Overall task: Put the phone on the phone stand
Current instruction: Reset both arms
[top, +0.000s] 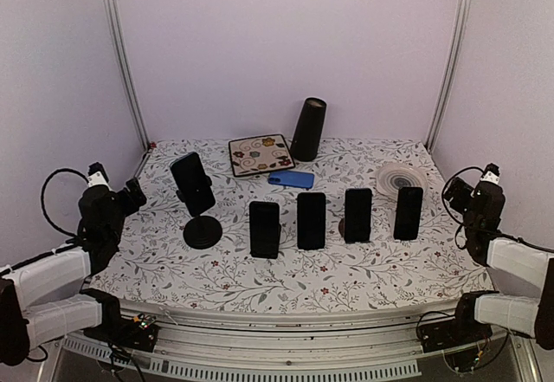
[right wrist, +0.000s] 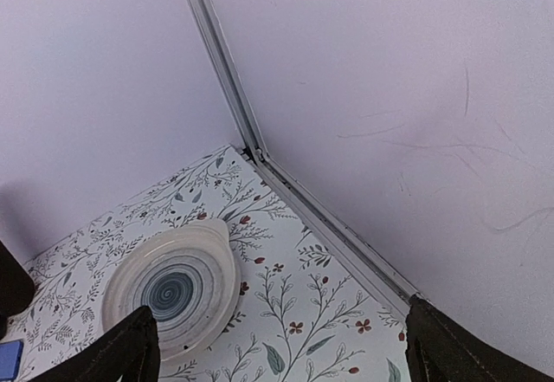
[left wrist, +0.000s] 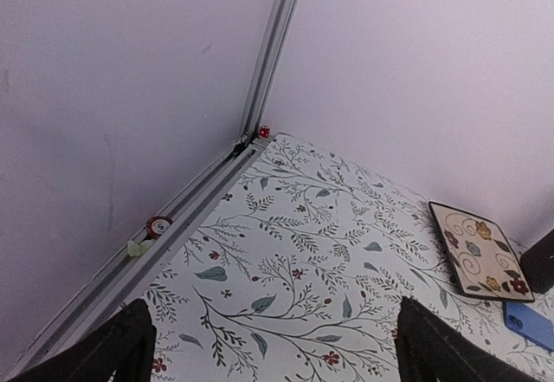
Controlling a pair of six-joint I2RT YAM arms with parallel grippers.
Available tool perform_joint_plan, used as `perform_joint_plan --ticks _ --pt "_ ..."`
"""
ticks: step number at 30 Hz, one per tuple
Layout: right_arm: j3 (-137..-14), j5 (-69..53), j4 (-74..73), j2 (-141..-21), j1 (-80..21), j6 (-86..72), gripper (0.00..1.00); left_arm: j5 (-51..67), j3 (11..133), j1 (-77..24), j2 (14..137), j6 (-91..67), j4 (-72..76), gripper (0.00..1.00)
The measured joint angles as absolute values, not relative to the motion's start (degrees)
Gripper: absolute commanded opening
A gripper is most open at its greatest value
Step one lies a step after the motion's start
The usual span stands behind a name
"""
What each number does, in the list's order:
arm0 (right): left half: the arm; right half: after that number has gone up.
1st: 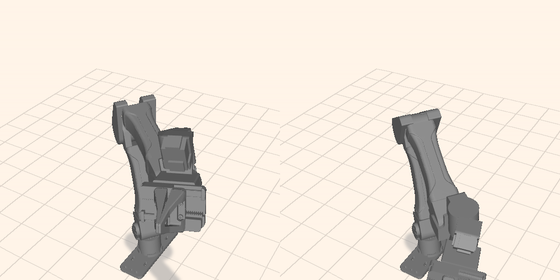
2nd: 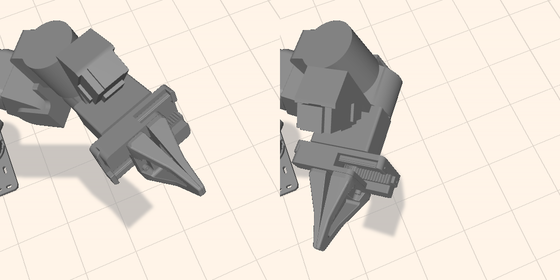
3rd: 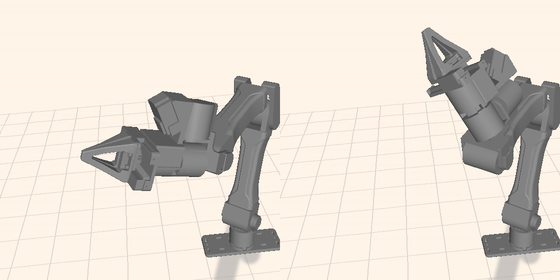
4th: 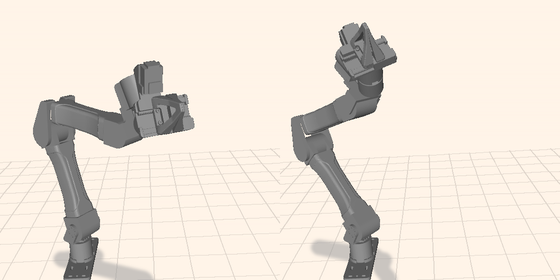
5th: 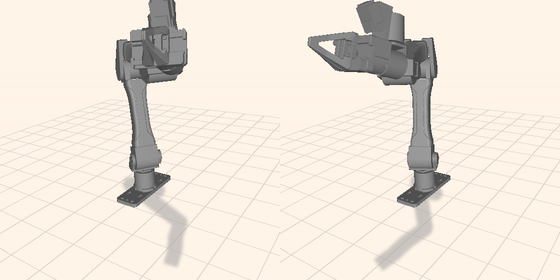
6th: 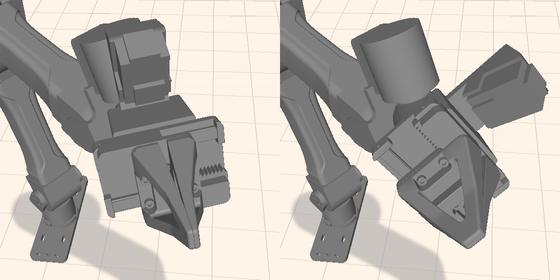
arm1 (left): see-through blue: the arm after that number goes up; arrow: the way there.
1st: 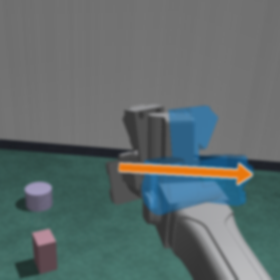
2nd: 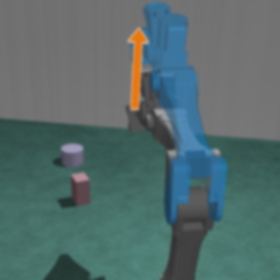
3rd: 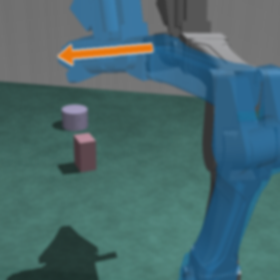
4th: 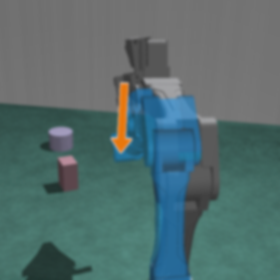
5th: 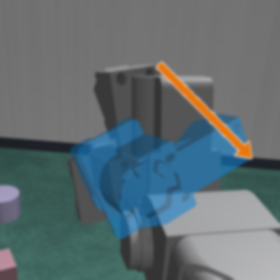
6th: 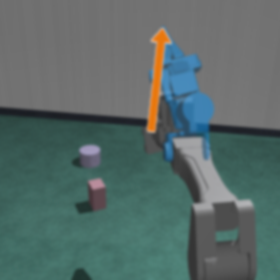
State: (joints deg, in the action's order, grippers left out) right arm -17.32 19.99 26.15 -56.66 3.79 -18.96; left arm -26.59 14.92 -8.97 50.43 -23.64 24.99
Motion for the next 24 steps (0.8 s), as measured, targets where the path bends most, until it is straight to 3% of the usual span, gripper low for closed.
perform_joint_plan --ticks 12,24 --pt "-8.16 20.12 54.83 -69.41 3.79 -13.67 0.99 -31.57 10.79 -8.99 55.22 -14.70 39.83 0.97" --pt "-5.61 16.97 73.10 -79.15 3.81 -11.09 0.99 -31.92 3.64 -8.99 66.74 -9.78 60.80 0.97"
